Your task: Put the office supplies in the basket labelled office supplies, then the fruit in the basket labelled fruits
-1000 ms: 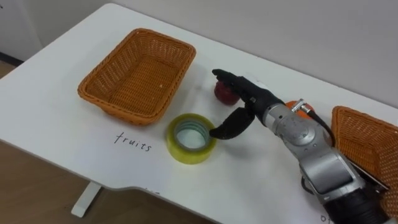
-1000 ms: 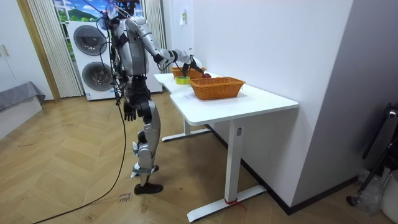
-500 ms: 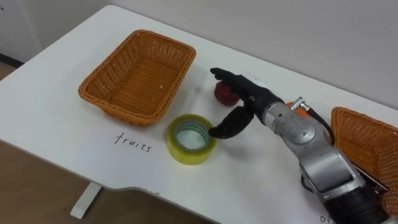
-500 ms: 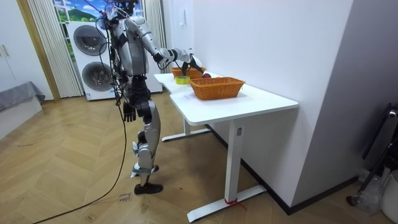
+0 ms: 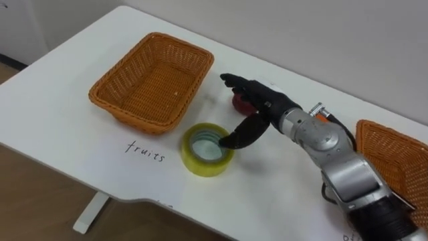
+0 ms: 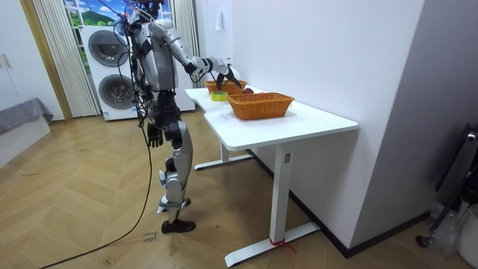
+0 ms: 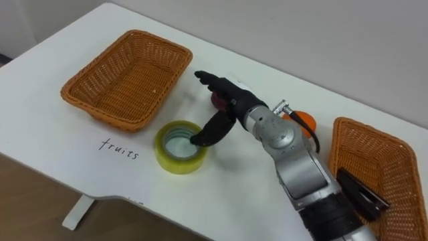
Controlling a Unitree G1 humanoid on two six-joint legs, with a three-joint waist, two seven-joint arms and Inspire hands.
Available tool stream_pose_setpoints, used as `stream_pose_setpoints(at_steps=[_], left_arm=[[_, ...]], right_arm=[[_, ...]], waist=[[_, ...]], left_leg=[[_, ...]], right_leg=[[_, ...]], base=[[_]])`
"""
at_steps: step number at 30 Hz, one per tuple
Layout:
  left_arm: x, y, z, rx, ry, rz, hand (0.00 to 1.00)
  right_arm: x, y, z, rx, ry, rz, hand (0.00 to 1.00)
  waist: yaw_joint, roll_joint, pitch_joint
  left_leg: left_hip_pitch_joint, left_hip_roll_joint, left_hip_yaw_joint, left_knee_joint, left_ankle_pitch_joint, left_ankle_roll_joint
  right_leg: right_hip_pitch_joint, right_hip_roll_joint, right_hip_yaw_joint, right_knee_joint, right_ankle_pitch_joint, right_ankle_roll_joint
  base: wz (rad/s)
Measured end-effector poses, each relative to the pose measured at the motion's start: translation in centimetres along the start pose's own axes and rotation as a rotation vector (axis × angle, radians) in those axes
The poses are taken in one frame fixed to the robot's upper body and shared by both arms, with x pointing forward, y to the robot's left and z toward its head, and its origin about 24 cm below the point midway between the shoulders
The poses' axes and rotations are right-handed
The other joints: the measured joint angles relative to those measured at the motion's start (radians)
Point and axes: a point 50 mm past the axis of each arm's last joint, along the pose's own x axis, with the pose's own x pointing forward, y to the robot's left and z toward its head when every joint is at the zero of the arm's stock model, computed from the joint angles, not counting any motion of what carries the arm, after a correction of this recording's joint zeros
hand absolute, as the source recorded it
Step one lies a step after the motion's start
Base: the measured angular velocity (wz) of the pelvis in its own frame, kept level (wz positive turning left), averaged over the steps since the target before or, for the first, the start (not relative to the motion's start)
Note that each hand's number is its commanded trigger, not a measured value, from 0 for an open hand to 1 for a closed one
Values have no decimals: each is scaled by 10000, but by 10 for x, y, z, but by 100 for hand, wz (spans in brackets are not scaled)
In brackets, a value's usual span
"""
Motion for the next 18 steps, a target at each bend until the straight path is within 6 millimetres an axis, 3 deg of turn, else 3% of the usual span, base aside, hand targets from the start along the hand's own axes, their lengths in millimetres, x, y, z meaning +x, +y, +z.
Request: stream_pose_setpoints(at_steps=[9, 18], left_arm=[[0, 0, -1, 13, 157, -21, 0], [-1, -2, 2, 119, 166, -256, 0]], right_arm=[[7, -10, 9, -192, 33, -231, 0], [13, -1, -6, -740, 940, 124, 0]], waist=[[9, -122, -2], [239, 107, 131]], left_leg=[[-70, -4, -223, 88, 0, 1], [-135, -10, -256, 90, -1, 0]], right_leg=[[36, -20, -196, -14, 0, 0], [18, -23, -164, -10, 0, 0]], base=[[8], [1]])
